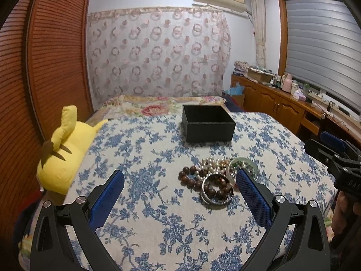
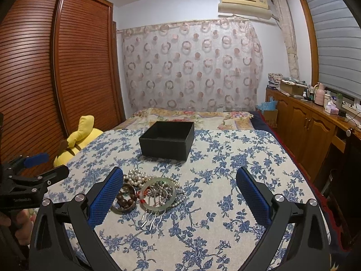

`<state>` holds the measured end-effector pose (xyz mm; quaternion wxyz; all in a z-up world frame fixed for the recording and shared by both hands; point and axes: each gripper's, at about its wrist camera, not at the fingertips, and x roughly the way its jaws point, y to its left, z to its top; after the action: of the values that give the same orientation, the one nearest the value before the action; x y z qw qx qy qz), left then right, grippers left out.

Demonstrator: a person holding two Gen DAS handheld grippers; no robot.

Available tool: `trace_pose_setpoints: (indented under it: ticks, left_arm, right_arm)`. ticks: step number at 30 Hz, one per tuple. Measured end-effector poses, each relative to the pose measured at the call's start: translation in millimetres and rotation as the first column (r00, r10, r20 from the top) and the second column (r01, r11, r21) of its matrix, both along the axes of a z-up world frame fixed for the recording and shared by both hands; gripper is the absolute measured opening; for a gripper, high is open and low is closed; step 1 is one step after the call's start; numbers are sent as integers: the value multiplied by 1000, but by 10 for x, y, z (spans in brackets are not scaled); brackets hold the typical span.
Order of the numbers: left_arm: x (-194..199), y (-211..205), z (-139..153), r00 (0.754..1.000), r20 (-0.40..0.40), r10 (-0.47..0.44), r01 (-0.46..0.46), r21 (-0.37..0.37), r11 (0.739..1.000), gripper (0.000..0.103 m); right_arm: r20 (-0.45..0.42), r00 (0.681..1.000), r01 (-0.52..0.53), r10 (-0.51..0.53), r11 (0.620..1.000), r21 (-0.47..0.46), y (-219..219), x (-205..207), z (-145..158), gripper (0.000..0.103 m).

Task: Organize jewelry
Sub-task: 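Close the left tool on the silver bangle while the right tool approaches the jade bangle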

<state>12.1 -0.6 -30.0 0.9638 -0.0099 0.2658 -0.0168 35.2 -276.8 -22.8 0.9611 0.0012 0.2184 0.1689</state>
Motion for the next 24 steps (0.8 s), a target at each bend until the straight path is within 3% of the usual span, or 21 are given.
trace_pose_setpoints:
  ticks: [15,24]
  left_arm:
    - [371,-57,-469,984,-144,-103,99,-37,994,96]
    - [613,-246,-680,948,-224,-226,218,-61,974,96]
  right_arm:
    - [-119,992,-58,51,997,-50,-126,292,-364,87]
    - [-135,990,-55,47,997,-59,-206,337,-469,87]
